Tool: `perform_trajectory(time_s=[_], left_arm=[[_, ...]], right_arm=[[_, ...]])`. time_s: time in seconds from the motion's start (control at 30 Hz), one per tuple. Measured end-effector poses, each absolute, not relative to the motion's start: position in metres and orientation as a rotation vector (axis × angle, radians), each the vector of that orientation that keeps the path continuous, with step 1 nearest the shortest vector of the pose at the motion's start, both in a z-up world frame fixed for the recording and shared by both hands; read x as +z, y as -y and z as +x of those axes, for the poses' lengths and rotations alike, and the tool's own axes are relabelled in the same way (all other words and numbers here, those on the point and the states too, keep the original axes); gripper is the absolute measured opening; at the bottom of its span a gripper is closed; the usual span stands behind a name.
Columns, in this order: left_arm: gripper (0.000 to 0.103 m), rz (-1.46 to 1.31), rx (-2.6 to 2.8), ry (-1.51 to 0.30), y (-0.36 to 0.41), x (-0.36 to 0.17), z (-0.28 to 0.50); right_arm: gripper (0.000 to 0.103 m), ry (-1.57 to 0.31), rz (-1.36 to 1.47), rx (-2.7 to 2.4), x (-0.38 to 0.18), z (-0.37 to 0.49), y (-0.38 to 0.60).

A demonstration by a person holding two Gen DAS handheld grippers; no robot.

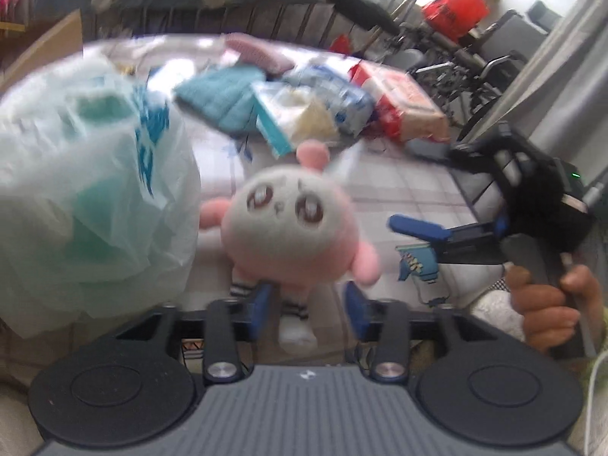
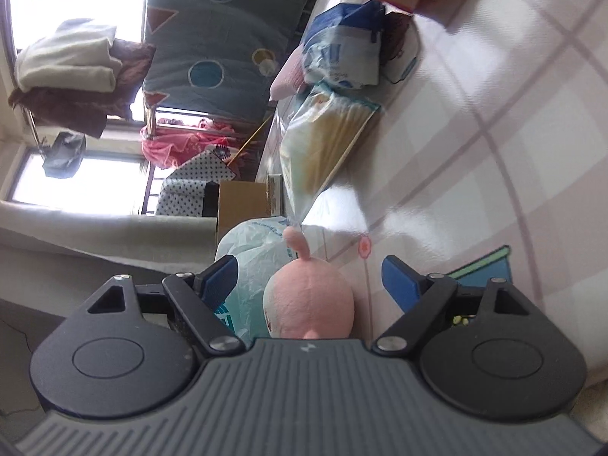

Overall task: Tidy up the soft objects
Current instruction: 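Lift the pink plush toy off the bed with the left tool, then grasp the cotton-swab bag with the right tool while the left tool holds the plush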

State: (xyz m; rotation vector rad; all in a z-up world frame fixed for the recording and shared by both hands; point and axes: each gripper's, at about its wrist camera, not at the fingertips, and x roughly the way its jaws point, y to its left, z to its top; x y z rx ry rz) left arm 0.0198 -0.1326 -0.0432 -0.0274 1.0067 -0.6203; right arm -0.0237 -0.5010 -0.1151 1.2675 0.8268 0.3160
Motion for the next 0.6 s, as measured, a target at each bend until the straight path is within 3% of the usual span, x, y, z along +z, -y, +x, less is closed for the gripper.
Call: perform_trajectory(time_s=[0.2, 0.6], left_arm=[[0.078, 0.040, -0.605, -0.892, 0.141, -0.025, 0.018], [0.083, 0.076, -0.562, -0.929, 0.170, -0.055, 0.046]], right_arm=[[0.084, -0.845, 1.216, 0.355, -0.107, -0.005, 0.483], [0.084, -0.824, 1.150, 0.347, -0.084, 0.024, 0.492]])
